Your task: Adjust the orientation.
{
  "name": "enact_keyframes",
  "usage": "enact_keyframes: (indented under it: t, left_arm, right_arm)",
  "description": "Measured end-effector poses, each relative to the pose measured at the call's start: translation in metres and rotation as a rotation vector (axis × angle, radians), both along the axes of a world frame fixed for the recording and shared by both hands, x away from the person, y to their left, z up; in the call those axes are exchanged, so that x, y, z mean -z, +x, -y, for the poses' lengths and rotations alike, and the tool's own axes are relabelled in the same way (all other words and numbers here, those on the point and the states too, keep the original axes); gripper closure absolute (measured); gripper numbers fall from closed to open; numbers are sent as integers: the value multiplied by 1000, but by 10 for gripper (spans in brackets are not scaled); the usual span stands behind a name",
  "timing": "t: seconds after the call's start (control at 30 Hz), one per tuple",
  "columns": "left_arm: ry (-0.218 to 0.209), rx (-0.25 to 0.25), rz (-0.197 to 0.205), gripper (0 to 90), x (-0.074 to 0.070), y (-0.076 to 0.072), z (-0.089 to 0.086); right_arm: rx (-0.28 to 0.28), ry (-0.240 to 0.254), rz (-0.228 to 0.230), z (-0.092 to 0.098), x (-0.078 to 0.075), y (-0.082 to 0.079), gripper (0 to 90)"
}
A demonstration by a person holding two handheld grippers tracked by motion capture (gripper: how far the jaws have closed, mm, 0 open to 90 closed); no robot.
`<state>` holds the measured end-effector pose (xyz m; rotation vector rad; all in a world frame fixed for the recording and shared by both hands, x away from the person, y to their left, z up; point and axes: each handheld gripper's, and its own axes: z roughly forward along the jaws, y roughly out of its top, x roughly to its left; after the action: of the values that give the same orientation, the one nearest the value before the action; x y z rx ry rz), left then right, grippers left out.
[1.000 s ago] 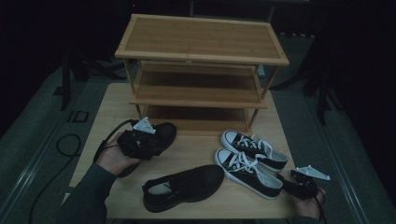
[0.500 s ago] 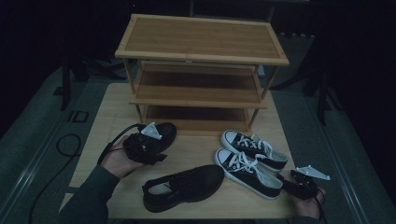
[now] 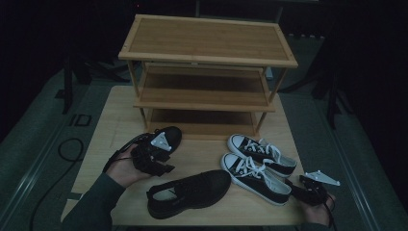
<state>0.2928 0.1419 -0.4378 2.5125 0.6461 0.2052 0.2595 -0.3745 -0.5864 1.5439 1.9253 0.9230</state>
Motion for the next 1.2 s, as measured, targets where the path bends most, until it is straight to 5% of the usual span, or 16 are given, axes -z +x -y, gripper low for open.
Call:
enact_keyframes:
  t: [1.2]
  left_arm:
    - [35, 83, -59, 619, 20, -21, 13]
  right_arm:
    - [-2, -1, 1, 0, 0, 0, 343]
